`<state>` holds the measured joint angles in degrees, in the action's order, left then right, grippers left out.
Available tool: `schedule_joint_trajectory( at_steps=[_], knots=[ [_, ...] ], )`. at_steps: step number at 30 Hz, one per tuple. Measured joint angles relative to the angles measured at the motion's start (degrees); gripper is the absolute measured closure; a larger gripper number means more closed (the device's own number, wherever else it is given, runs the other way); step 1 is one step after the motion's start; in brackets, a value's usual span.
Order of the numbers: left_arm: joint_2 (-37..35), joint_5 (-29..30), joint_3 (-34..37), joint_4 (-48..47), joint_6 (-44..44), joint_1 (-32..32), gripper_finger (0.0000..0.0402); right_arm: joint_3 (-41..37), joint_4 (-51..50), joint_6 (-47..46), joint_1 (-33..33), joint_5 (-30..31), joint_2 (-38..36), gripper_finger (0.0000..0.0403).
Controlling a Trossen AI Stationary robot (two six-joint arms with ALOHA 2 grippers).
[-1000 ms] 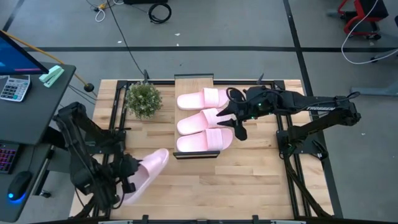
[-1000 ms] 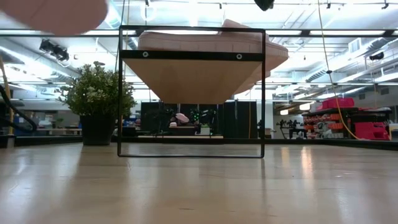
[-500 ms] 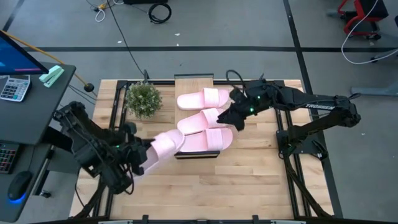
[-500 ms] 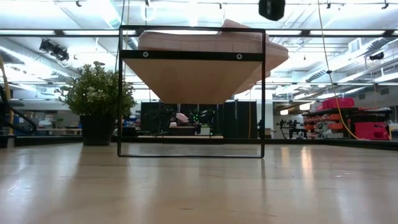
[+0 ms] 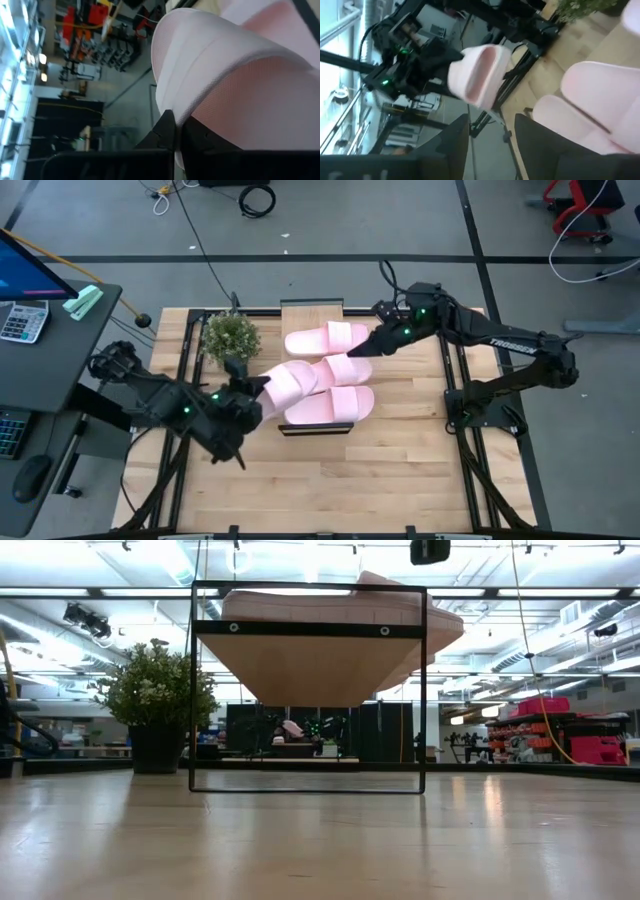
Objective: Pick and place slides into the shelf
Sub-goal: Put the pink slide on the shelf
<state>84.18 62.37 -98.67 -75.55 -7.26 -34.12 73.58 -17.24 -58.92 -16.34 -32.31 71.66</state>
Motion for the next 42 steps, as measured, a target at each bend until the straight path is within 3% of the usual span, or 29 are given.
schedule_joint_trajectory(
  at_steps=[7,13,18,24,42],
  knots=[
    [0.02,-0.86,0.0,12.12,-16.63,4.1,0.039,0.0,0.61,-3.22,-1.94,-1.68,0.07,0.0204],
    [0.02,-4.44,0.0,19.69,-26.02,7.46,0.039,0.0,2.09,-9.28,-1.88,-3.14,2.95,0.0151],
    [0.02,-6.99,0.0,23.47,-31.61,9.67,0.039,0.0,4.18,-10.09,-1.88,-4.21,5.76,0.0137],
    [0.04,-9.92,0.0,23.77,-32.87,11.93,0.039,0.0,9.82,-13.03,-1.27,-6.65,7.65,0.0161],
    [0.03,-13.53,0.02,26.03,-35.62,15.01,0.039,0.0,10.19,-13.09,-0.05,-6.69,7.52,0.0256]
  ],
)
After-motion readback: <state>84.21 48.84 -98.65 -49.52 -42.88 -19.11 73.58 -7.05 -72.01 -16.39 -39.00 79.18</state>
